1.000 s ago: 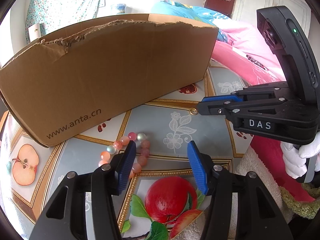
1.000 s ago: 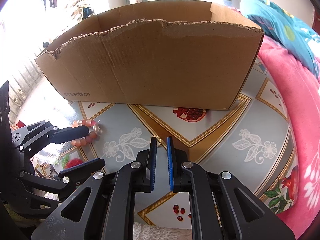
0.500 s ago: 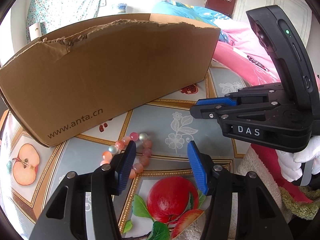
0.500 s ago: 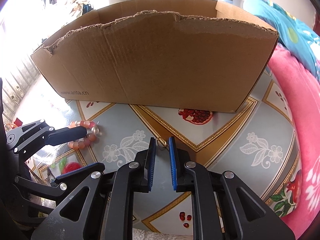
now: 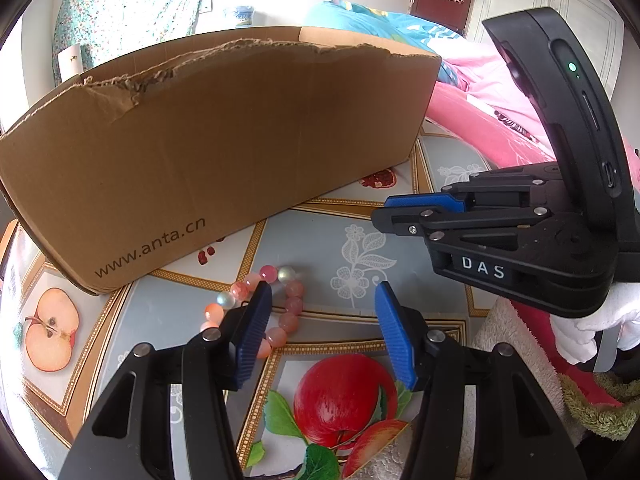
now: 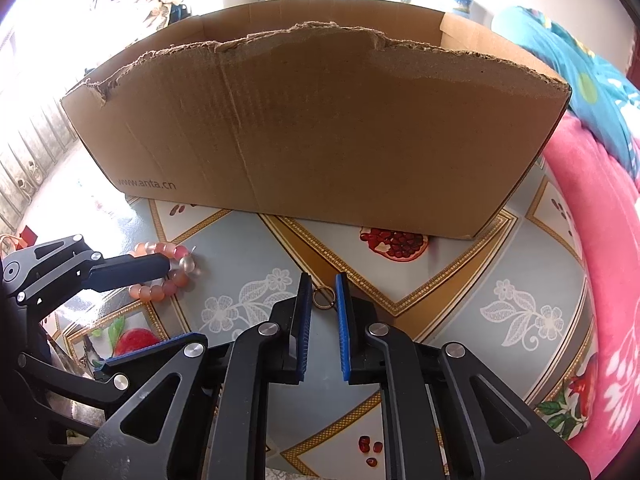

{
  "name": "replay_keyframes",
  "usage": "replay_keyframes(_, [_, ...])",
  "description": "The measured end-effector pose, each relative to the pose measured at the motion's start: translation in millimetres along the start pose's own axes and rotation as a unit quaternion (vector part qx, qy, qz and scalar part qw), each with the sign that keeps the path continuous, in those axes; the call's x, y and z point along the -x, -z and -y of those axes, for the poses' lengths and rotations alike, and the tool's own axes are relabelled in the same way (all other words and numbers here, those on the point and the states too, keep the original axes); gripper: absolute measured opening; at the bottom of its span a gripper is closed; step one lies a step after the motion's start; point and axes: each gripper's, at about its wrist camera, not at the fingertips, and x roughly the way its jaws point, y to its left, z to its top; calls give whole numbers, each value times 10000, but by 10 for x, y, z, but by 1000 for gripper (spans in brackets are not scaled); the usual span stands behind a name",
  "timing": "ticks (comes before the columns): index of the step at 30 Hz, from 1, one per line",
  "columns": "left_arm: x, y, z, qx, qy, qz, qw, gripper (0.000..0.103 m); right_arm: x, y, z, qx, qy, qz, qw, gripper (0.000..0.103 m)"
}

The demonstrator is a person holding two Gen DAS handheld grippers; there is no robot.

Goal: Organize jewelry
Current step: 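Hover the open left gripper over the pink bead bracelet while the right hovers over the gold ring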

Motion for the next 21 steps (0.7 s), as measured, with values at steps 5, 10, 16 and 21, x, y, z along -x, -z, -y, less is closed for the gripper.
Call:
replay_keyframes(5, [0, 0, 14, -10, -31, -17, 10000, 52, -25, 35, 5, -194, -135, 13, 9997, 10])
replay_keyframes(10, [-11, -21, 29, 39, -79, -73, 9999, 52, -24, 67, 64, -388, -266, 29, 9989, 10])
replay_keyframes(16, [-48, -76, 61, 34, -238, -213, 9995, 52, 79, 115, 143, -619, -339, 135, 9974, 10])
replay_keyframes(21, [-74, -102, 79, 64, -303, -333, 9990, 52, 124, 163, 216, -730, -361, 197, 9965, 10])
